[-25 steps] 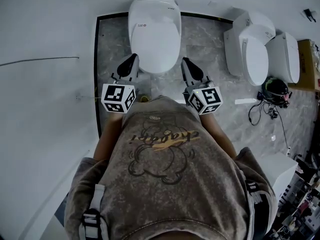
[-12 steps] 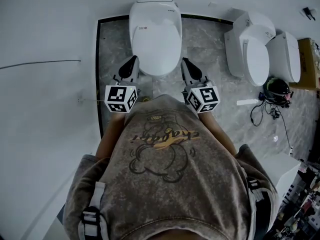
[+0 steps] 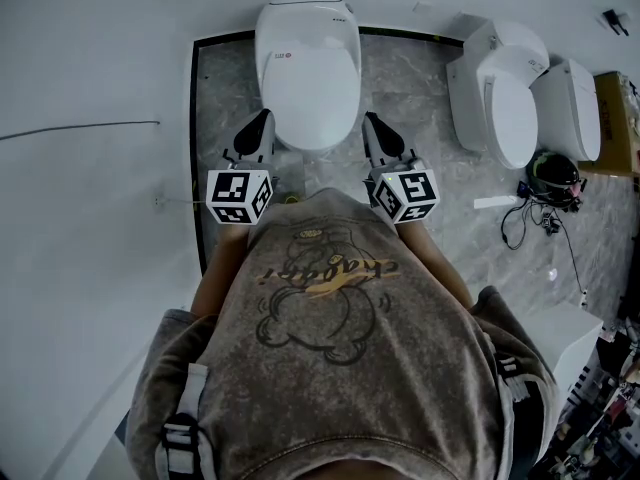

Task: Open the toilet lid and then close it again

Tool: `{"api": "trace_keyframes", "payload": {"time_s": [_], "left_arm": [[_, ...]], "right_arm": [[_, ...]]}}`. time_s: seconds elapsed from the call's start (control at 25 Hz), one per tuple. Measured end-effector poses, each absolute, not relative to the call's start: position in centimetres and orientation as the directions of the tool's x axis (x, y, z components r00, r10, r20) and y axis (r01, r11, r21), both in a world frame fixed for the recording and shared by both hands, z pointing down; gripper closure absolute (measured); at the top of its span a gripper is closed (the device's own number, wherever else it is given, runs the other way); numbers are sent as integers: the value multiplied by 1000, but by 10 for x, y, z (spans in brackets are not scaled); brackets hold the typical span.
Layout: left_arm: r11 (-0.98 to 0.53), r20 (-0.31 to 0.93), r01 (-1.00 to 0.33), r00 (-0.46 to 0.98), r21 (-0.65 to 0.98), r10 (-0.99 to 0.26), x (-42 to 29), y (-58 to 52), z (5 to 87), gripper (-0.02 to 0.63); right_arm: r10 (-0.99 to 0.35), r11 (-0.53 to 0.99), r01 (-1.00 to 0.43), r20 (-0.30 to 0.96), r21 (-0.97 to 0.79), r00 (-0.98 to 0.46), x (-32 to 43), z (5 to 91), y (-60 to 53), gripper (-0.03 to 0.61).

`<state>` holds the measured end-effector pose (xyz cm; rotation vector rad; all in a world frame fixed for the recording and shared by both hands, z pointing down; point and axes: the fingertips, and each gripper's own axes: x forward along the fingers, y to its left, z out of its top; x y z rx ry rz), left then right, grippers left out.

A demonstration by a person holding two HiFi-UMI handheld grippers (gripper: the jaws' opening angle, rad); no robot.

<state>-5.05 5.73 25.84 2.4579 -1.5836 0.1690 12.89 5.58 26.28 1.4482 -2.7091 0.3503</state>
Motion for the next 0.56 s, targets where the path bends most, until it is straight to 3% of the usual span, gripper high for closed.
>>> {"api": "trace_keyframes", "payload": {"time_s": [0.56], "left_arm": [[-390, 217, -913, 407, 119, -887, -47, 60, 259, 603]], "right_arm": [[-802, 544, -817, 168, -194, -574, 137, 266, 54, 552]]}}
